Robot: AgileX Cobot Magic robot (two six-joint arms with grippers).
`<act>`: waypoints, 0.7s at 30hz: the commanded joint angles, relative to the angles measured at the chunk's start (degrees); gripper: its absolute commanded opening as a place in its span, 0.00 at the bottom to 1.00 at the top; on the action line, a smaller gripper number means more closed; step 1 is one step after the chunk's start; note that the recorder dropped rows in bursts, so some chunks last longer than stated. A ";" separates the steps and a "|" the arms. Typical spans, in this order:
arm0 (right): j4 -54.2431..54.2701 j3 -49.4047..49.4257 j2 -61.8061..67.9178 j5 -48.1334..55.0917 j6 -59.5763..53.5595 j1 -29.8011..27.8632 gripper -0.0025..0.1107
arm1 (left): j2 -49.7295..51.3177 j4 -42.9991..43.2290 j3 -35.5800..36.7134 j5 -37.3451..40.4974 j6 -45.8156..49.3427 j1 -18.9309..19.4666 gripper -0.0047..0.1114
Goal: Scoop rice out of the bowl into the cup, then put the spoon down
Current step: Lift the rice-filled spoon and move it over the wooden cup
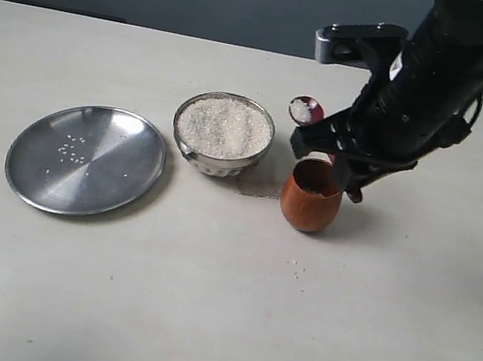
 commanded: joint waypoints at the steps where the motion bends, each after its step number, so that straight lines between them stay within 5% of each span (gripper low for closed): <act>1: -1.70 4.29 -4.39 -0.88 -2.24 -1.15 0.02 | -0.21 0.31 0.16 -0.14 -0.06 0.07 0.04; 21: -9.71 18.59 -10.56 -7.98 -4.36 -1.03 0.02 | -0.21 0.31 0.16 -0.14 -0.06 0.07 0.04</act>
